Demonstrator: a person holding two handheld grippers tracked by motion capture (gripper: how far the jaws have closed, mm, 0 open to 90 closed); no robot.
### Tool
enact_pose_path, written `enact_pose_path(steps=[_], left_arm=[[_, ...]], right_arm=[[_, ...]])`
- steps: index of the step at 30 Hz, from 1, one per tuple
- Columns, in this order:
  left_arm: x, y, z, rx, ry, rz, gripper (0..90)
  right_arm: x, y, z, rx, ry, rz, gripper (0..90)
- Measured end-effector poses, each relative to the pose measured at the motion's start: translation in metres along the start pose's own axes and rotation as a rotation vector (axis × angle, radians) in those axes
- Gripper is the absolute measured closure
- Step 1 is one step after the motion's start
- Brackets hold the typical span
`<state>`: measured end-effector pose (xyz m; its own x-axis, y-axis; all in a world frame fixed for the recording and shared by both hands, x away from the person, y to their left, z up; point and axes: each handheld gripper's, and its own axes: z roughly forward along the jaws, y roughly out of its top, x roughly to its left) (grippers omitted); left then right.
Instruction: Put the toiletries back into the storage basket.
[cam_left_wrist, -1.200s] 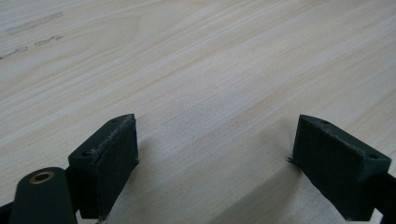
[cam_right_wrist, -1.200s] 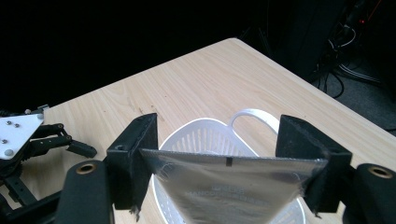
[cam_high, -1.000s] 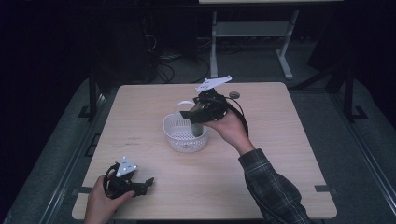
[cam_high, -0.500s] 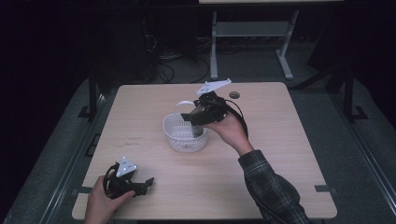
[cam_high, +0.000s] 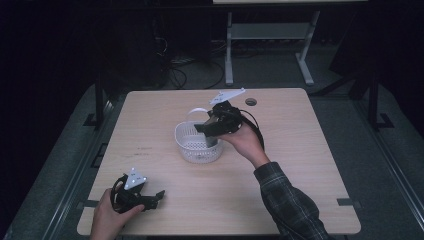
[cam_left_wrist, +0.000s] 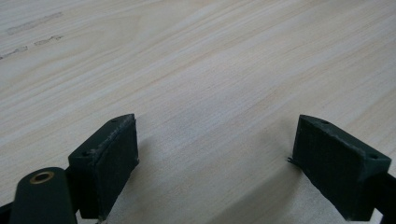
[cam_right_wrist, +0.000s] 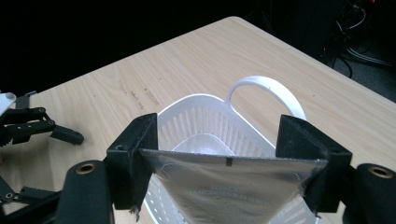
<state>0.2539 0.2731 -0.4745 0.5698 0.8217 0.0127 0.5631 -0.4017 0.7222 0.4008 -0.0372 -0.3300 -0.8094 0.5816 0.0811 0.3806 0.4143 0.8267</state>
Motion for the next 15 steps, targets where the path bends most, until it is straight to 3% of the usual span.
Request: enact_pose_path(steps=[15], left_arm=[[-0.0003, -0.0003, -0.0002, -0.001, 0.0, -0.003, 13.1]], right_arm=[[-0.0046, -0.0105, 0.0099, 0.023, -0.003, 0.014, 29.8]])
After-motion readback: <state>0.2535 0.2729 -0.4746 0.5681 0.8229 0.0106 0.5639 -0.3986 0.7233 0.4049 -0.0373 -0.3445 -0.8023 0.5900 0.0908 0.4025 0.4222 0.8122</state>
